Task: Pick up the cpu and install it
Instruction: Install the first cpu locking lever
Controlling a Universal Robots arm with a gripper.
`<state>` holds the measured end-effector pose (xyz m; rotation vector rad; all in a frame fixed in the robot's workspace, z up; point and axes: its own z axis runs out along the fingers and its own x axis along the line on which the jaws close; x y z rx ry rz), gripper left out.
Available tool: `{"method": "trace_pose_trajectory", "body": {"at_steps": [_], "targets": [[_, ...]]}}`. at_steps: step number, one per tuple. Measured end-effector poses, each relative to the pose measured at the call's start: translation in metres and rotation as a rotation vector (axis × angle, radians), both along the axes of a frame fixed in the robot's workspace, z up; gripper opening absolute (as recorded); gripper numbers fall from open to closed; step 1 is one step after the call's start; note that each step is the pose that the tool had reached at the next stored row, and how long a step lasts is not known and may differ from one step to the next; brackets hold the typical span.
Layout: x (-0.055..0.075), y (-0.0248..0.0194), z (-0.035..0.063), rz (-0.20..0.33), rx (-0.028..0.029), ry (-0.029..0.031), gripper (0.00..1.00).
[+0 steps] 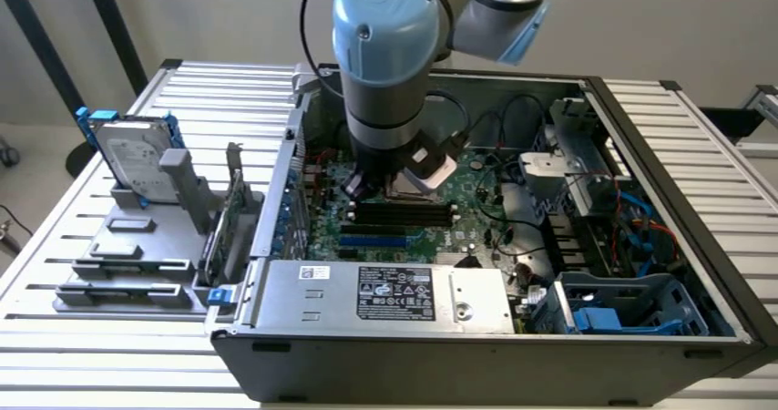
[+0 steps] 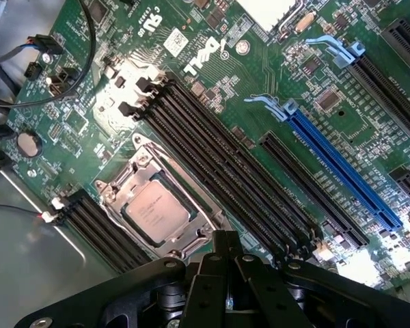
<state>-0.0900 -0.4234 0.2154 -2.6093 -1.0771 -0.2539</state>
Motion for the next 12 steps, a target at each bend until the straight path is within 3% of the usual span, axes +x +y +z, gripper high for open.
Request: {"method": "trace_pose_trajectory", "body": {"at_steps": [12], "targets": [[-0.002,0.0071,-0.0129,0.012,-0.0062,-0.0038,0.11]]}}
